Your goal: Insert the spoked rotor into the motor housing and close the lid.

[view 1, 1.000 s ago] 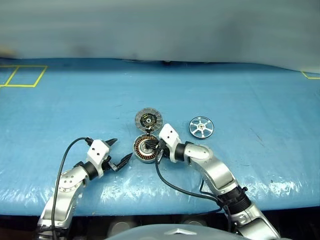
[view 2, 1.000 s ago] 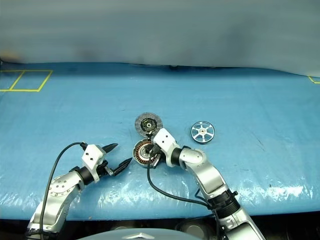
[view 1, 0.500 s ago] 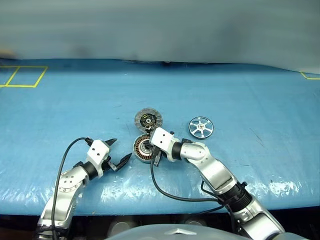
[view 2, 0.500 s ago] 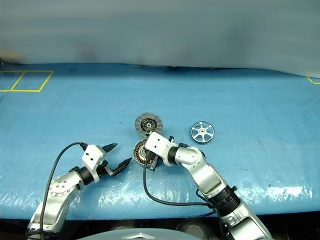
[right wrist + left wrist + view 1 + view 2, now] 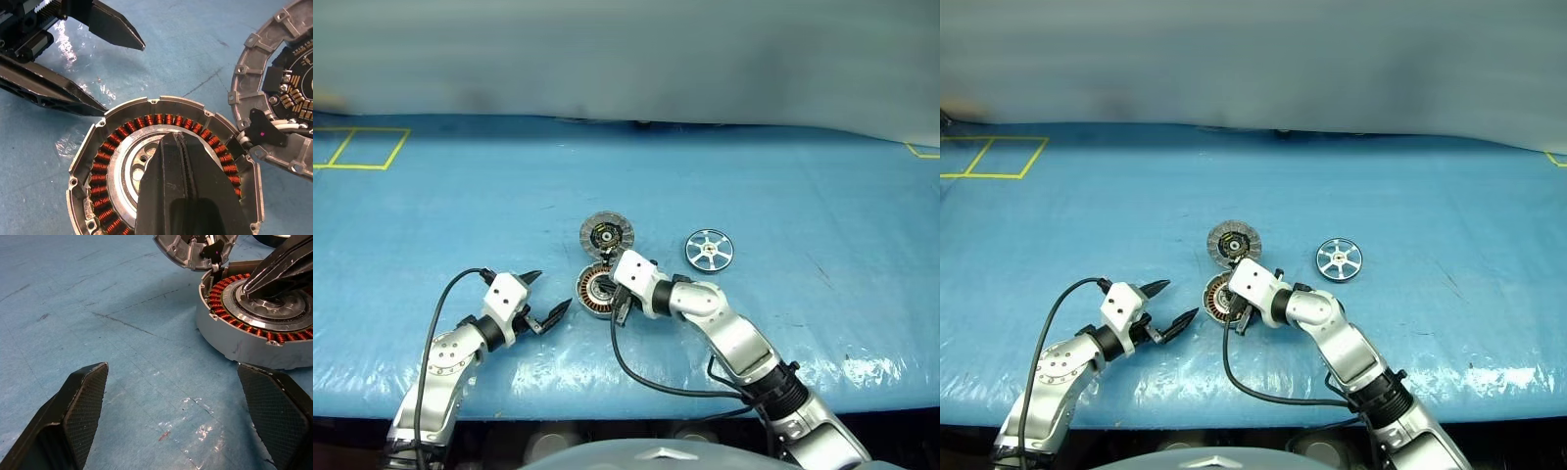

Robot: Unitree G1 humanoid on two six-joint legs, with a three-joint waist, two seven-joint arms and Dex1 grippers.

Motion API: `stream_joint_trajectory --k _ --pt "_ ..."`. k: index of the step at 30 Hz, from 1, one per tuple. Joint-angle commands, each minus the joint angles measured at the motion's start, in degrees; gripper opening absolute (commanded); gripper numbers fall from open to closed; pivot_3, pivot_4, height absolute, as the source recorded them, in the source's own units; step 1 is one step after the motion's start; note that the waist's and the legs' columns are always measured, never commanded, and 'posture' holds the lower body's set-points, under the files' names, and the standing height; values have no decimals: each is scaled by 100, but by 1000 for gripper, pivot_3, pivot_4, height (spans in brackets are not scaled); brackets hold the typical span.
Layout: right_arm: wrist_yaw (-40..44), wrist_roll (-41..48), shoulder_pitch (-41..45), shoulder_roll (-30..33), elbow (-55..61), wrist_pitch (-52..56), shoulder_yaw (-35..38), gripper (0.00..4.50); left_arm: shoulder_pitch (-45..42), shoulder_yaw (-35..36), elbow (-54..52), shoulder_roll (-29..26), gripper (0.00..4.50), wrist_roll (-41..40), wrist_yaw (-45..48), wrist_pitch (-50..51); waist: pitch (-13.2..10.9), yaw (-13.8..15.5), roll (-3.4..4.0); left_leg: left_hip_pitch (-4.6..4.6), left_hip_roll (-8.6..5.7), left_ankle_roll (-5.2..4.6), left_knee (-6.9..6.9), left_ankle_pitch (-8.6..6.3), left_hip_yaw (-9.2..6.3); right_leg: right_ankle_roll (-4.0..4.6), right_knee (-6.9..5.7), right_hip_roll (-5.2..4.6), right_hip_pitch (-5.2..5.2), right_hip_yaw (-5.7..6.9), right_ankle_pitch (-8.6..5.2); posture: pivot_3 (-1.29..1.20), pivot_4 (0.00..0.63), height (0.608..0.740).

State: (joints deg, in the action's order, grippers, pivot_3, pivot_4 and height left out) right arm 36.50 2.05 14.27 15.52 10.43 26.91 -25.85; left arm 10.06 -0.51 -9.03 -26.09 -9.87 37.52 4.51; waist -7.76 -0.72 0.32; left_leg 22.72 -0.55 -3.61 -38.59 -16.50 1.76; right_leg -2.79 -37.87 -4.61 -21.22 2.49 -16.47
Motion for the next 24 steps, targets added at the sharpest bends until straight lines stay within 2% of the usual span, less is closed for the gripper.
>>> stream_joint_trajectory --k 1,8,24 --pt "100 311 -37 -74 201 122 199 22 -34 68 -37 -37 4500 -23 -3 -84 -1 -7 1 3 0 -1 1 0 0 0 0 0 -4 0 0 0 150 740" --pt "182 417 -18 -1 398 177 191 22 -28 31 2 9 4500 -16 -17 -106 -2 -13 2 16 0 -1 1 -1 0 0 0 0 -17 1 0 0 150 740" --pt "146 153 9 83 -31 199 -82 22 23 67 -32 15 4500 -22 -60 -97 -2 -40 2 15 0 -1 1 0 0 0 0 1 -15 0 0 0 150 740"
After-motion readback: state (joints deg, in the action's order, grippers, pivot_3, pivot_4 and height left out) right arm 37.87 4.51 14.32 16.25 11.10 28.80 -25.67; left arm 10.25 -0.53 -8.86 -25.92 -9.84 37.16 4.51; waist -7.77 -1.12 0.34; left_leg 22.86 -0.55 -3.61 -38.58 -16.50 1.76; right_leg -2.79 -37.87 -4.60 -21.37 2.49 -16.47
